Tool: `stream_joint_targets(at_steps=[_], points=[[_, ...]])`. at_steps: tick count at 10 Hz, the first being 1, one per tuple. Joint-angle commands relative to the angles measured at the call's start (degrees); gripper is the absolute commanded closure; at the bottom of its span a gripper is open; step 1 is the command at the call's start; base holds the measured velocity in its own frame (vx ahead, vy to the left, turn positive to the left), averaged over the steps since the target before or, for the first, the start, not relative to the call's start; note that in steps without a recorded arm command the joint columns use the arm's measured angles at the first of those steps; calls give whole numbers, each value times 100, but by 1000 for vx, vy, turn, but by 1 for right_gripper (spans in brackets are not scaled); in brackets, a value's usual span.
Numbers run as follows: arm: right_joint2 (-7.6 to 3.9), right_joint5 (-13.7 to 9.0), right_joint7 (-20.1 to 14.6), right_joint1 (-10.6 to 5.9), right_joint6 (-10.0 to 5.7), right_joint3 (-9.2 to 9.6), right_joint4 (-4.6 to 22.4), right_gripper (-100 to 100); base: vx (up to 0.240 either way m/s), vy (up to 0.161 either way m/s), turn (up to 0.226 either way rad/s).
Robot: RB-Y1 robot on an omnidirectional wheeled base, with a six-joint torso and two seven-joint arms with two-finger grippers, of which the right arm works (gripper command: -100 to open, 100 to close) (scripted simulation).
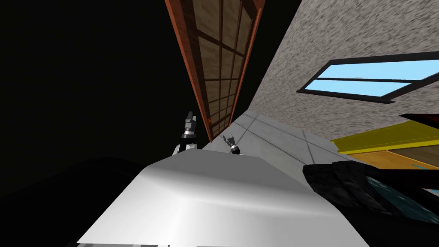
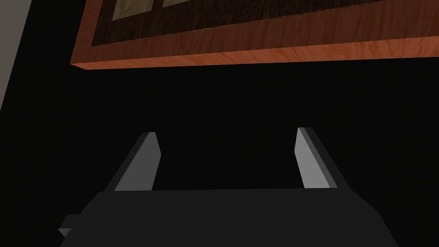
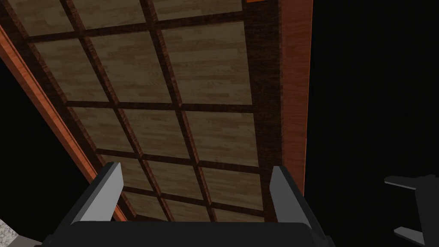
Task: Pull the door open
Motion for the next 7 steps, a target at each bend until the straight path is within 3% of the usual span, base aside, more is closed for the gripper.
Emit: stream_joint_targets(at_steps=[1,7], points=[[25,75,149,-47,-79,39,186,-100,100,-35,43],[167,415,750,-256,-323,235,902,-100,119,-13,65]])
